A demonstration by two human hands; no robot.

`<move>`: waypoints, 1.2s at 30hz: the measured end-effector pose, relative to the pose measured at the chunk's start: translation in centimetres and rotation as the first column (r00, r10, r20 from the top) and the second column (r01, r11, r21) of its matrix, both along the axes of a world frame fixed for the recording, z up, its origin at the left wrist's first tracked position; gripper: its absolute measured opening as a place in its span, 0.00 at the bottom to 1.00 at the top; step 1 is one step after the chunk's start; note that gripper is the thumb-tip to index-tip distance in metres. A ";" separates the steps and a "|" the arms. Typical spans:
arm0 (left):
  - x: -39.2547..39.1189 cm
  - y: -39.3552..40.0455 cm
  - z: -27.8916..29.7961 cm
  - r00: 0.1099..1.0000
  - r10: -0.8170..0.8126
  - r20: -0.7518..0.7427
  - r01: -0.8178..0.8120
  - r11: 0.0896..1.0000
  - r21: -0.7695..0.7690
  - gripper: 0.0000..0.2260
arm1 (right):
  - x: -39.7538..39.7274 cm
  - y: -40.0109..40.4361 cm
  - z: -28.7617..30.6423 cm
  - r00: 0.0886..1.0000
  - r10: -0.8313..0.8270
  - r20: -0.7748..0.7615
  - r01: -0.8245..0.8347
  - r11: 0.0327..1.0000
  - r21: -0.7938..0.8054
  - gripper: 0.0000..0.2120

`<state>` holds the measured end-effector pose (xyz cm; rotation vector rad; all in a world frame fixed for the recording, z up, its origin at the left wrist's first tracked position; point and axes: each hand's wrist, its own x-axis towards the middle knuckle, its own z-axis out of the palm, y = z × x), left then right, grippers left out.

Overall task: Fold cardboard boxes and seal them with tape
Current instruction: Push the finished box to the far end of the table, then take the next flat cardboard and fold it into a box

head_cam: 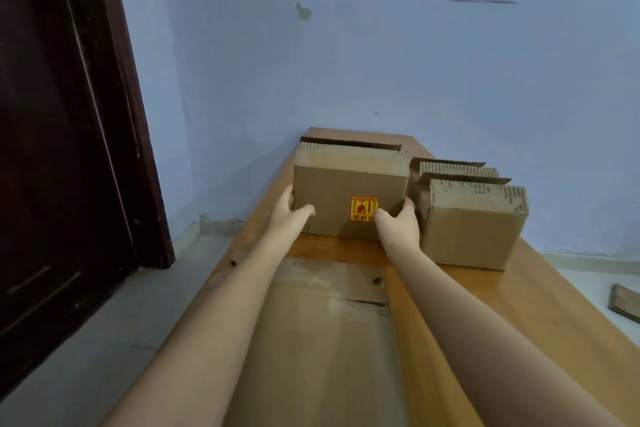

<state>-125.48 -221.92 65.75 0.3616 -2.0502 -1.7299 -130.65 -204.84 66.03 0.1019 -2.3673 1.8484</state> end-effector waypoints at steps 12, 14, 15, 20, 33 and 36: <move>12.5 -4.6 0.6 0.807 0.293 0.512 0.030 0.846 -0.532 0.19 | 11.0 3.1 1.0 0.971 0.077 0.226 -0.190 0.821 0.538 0.24; 15.2 -4.4 -0.1 0.792 0.269 0.548 0.036 0.876 -0.481 0.21 | 13.7 3.5 1.2 0.963 0.083 0.255 -0.223 0.775 0.592 0.25; 16.4 -4.0 -0.4 0.788 0.261 0.557 0.036 0.884 -0.465 0.22 | 15.0 3.6 1.3 0.961 0.081 0.265 -0.234 0.752 0.617 0.25; 22.0 -0.9 -0.4 0.778 0.271 0.567 0.060 0.866 -0.497 0.24 | 21.0 4.7 1.6 0.953 0.058 0.296 -0.265 0.632 0.728 0.25; 30.3 6.6 4.5 0.617 0.000 0.787 0.517 0.754 -0.406 0.13 | 27.6 10.7 4.8 0.893 -0.049 0.447 -0.378 0.455 0.806 0.27; 30.4 8.9 4.0 0.602 0.097 0.792 0.513 0.713 -0.477 0.28 | 28.6 11.7 5.0 0.897 -0.053 0.440 -0.383 0.407 0.829 0.29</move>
